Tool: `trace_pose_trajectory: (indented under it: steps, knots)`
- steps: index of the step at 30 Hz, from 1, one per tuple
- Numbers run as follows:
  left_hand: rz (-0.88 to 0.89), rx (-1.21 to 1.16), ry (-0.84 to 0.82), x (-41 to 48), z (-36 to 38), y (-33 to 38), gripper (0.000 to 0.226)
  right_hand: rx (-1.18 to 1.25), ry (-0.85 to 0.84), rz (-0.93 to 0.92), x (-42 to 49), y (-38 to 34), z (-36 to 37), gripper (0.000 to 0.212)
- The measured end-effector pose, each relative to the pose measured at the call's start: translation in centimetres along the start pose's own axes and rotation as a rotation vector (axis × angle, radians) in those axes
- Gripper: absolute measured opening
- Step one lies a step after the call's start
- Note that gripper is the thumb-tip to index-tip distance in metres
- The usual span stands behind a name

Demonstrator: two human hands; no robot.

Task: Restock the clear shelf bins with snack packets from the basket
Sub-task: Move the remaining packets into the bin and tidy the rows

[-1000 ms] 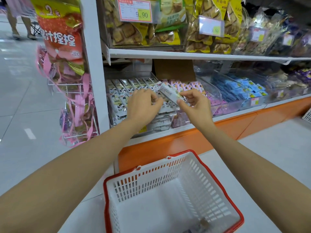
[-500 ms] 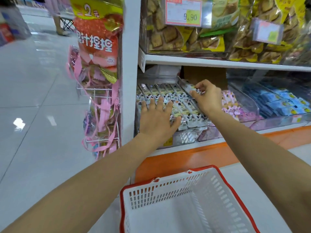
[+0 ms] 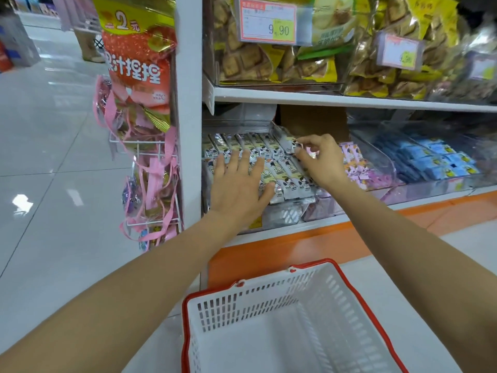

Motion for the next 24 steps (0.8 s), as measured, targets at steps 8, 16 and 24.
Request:
trace_pose_trajectory:
  steps: [8,16,24]
  knots:
    - [0.444,-0.210,0.302,-4.6,-0.5,7.6,0.035,0.227,0.064,-0.147,-7.9,1.4,-3.6,0.015]
    - [0.461,-0.147,-0.021,-9.8,9.5,7.3,0.034,0.314,-0.238,0.002,-18.9,8.4,2.7,0.012]
    - [0.165,-0.001,-0.496,-15.3,20.0,2.1,0.072,0.169,-0.737,0.102,-31.1,13.6,12.5,0.011]
Point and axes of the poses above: each hand's wrist, its own x-axis towards the middle knuckle, its own z-axis out of the palm, y = z × x, the point moved 7 cm from there along x, towards the middle knuckle, and after that the axes turned 10 degrees about -x, right-handed, at the moved point
